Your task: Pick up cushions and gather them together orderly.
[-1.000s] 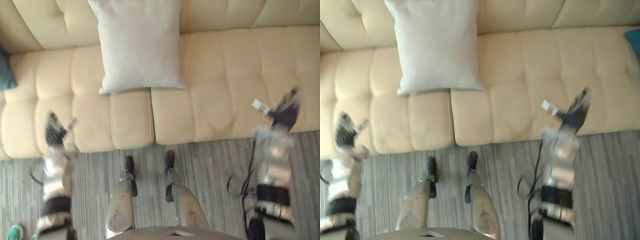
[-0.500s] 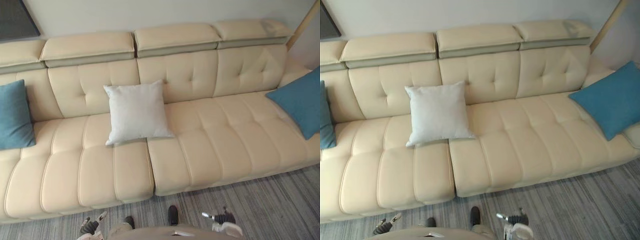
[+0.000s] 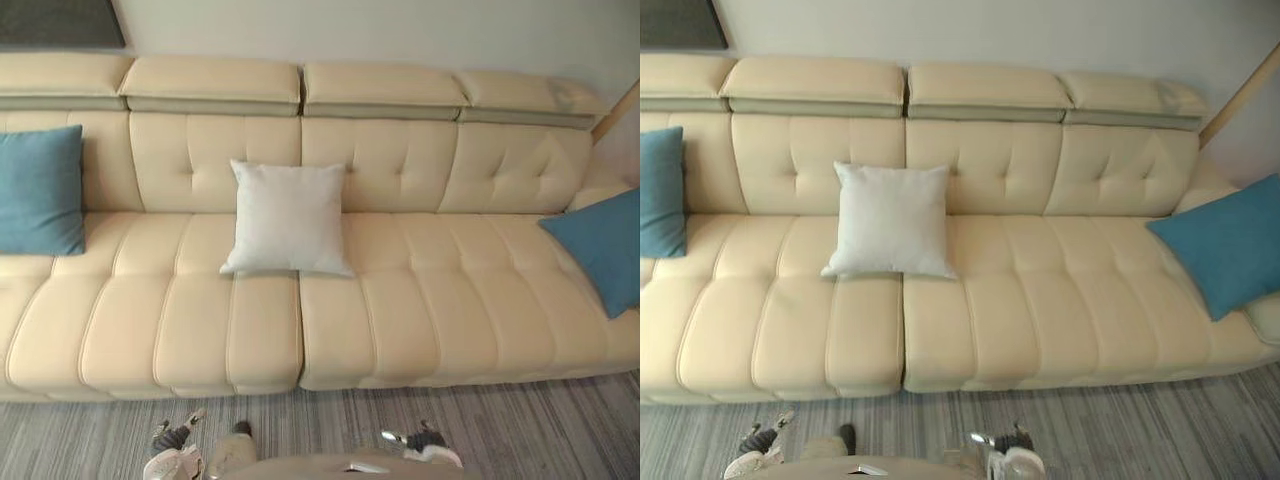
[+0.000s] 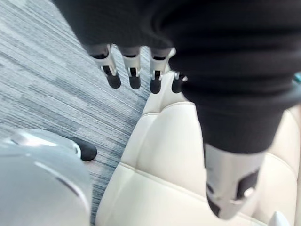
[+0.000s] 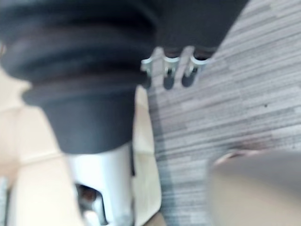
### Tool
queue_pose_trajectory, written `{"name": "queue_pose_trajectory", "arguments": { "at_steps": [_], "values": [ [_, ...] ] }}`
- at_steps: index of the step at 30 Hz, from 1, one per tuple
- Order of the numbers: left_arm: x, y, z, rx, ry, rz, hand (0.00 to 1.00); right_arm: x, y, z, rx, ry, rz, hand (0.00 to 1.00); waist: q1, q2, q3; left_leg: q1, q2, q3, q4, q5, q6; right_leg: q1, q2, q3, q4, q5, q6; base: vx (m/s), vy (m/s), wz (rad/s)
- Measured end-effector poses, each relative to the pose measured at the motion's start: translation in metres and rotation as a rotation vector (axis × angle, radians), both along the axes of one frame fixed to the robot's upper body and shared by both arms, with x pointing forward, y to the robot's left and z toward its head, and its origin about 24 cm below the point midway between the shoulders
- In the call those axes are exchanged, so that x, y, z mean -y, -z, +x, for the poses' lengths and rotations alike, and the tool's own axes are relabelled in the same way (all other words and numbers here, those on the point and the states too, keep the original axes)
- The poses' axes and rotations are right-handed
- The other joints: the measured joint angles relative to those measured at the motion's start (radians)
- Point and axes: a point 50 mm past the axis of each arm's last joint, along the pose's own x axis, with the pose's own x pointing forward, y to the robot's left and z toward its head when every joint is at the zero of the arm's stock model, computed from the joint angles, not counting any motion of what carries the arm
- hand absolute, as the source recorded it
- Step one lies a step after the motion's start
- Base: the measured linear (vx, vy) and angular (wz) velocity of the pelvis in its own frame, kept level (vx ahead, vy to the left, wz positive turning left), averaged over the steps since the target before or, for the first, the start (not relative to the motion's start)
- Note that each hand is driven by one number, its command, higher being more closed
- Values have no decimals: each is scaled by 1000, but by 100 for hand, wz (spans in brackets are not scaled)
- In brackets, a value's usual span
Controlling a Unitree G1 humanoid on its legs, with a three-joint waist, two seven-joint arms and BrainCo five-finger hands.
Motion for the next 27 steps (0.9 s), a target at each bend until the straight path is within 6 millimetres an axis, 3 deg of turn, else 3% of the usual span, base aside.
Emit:
{"name": "queue_pose_trajectory", "arguments": {
  "at_steps": [1, 2, 4, 5, 6, 8, 11, 13, 15, 17, 18, 22, 23, 24, 25, 26, 27],
  "values": [
    [13, 0, 10, 19, 35, -24, 0, -1, -8, 19, 55, -29, -12, 0, 12, 44, 23, -33, 31, -1, -17, 32, -18, 22, 38, -21, -127, 11, -20, -225, -151, -14],
    [21, 0, 15, 28, 48, -40, 0, 0, -11, 25, 74, -33, -22, 0, 10, 74, 39, -36, 49, -12, -27, 49, -24, 29, 61, -29, -146, 35, -31, -330, -176, -2],
    [33, 0, 18, 36, 74, -61, 0, -2, -13, 27, 83, -33, -35, 0, 1, 102, 53, -11, 76, -5, -86, 99, -38, 31, 85, -50, -145, 47, -44, -347, -161, 18],
    [34, 0, 18, 33, 85, -56, 0, -3, -11, 23, 73, -36, -37, 0, -2, 104, 56, 7, 88, 26, -99, 100, -43, 26, 84, -56, -130, 41, -56, -269, -108, 16],
    [34, 0, 18, 31, 97, -48, 0, -4, -10, 20, 63, -42, -41, 0, -6, 102, 56, 12, 92, 47, -98, 93, -51, 20, 77, -67, -114, 38, -66, -217, -50, 11],
    [32, -2, 21, 36, 113, -30, 0, 1, -10, 18, 62, -28, -52, 0, -16, 91, 60, 0, 80, 55, 6, 53, -35, -4, 47, -68, -99, 47, -68, -165, 36, 7],
    [30, -1, 16, 21, 115, -21, 0, 3, -9, 10, 60, -2, -50, 0, -27, 81, 64, 14, 59, 44, 195, -170, -37, -44, 16, -21, -99, 86, -34, -159, 210, -19],
    [28, 0, 11, 12, 87, -21, 0, -1, -7, 6, 53, 30, -26, 0, -28, 78, 69, 21, 52, 54, 252, -230, -42, -45, 16, 34, -100, 99, -18, -122, 262, -67],
    [21, 0, 8, 4, 86, -4, 0, -11, -3, -1, 40, 60, 24, 0, -34, 56, 64, 45, 36, 101, 234, -257, -56, -43, 3, 78, -120, 115, -9, -95, 219, -63],
    [14, 0, 5, -10, 92, 15, 0, -13, -1, -5, 32, 75, 36, 0, -45, 23, 46, 64, 0, 128, 181, -266, -56, -50, -14, 115, -168, 154, -30, -75, 190, -57],
    [12, 0, 4, -15, 100, 25, 0, -12, 0, -8, 25, 82, 37, 0, -51, 15, 41, 60, -14, 129, 173, -266, -56, -61, -14, 122, -186, 173, -49, -77, 143, -45],
    [13, 1, 6, -25, 105, 24, 0, -11, 1, -11, 19, 108, 44, 0, -54, 8, 38, 63, -27, 195, 165, -276, -38, -116, 0, 208, -209, 274, -31, -68, 116, -91],
    [14, 2, 7, -31, 108, 21, 0, -15, -2, -1, 42, 99, 56, 0, -51, 14, 39, 64, -8, 240, 150, -277, -36, -149, 25, 180, -236, 357, -39, -56, 58, -156],
    [14, 2, 7, -35, 111, 20, 0, -16, -3, 3, 51, 90, 58, 0, -51, 27, 44, 66, 5, 265, 140, -273, -31, -159, 31, 152, -252, 377, -54, -42, 9, -164],
    [15, 3, 7, -48, 126, 22, 0, -18, -4, 9, 62, 73, 58, 0, -55, 34, 49, 83, 35, 347, 122, -229, 1, -174, 32, 34, -224, 354, -89, -10, -20, -155],
    [15, 3, 7, -55, 142, 27, 0, -17, -3, 9, 50, 71, 57, 0, -54, 32, 50, 117, 47, 426, 98, -207, 24, -170, 14, -169, -186, 278, -140, 2, -19, -149],
    [14, 3, 6, -58, 143, 28, 0, -16, -2, 8, 41, 70, 56, 0, -53, 32, 50, 131, 52, 454, 95, -206, 25, -160, 10, -235, -182, 256, -153, 33, -31, -153]
  ]
}}
